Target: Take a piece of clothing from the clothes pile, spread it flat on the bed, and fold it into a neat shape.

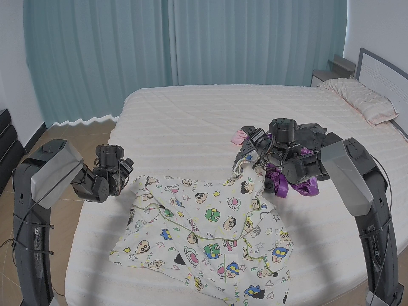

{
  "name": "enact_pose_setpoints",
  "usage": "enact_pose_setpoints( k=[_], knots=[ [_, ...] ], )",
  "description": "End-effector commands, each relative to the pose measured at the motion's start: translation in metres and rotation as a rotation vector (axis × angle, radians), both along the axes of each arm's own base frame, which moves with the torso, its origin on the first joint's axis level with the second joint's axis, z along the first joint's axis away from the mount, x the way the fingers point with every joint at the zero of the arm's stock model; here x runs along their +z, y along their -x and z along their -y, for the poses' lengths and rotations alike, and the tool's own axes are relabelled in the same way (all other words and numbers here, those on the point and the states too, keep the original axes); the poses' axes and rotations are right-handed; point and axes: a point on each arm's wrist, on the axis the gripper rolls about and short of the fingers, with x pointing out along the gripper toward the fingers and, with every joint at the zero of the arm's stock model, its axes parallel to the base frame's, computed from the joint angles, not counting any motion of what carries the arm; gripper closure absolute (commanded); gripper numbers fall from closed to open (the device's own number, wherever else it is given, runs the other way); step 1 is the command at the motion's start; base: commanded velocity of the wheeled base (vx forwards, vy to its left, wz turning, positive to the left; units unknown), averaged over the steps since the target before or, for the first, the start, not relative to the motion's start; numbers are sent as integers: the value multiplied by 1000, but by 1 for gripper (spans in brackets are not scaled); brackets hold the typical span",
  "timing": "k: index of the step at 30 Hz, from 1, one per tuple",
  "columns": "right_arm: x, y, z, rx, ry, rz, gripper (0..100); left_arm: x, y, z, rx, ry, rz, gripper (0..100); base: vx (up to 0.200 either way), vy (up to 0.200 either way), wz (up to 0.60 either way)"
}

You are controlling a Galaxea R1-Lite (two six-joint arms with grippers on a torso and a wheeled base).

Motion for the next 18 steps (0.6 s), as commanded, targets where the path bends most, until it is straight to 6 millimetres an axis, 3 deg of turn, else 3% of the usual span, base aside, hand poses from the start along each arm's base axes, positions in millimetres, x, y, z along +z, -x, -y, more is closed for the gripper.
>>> enact_pose_setpoints(
  k=[1, 4, 9, 11, 14, 18],
  knots=[
    [12, -7, -4, -8, -41, -5, 0, -2, -8, -12, 27, 0, -3, 0, 0, 0, 0],
    [23, -11, -5, -40, -130, -34, 0, -2, -5, -12, 27, 4, -11, 0, 0, 0, 0],
    [19, -10, -2, -68, -200, -115, 0, 5, 4, -15, 20, 12, -19, 0, 0, 0, 0],
    [6, -9, 2, -84, -203, -210, 0, 11, 10, -15, 2, 24, -22, 0, 0, 0, 0],
    [-29, -7, 4, -120, -162, -364, 0, 20, 18, -15, -19, 37, -18, 0, 0, 0, 0],
    [-33, -6, 15, -180, -226, -450, 0, 32, 27, -15, -30, 80, -9, 0, 0, 0, 0]
  ],
)
